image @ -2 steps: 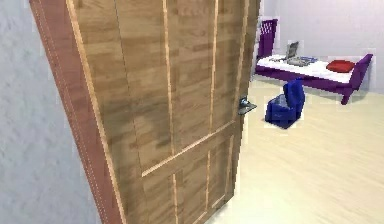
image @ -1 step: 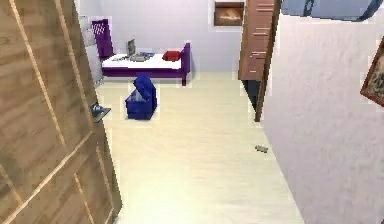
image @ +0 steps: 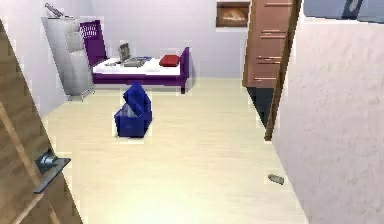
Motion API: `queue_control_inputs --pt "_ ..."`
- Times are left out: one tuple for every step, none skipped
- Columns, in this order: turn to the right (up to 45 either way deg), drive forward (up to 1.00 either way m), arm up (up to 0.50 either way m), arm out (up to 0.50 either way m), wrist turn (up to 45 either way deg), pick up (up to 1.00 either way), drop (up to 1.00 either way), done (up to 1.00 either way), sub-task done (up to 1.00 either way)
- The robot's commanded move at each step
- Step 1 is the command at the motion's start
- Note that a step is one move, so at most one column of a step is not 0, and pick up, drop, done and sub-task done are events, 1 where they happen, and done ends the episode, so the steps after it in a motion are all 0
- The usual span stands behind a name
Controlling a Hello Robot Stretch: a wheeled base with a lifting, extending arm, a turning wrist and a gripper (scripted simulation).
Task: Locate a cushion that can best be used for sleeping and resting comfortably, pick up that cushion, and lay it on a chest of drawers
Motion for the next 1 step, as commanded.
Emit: queue_control_inputs --pt "12.0 0.0 0.0 0.0 0.0 0.0 0.0 0.0 0.0"
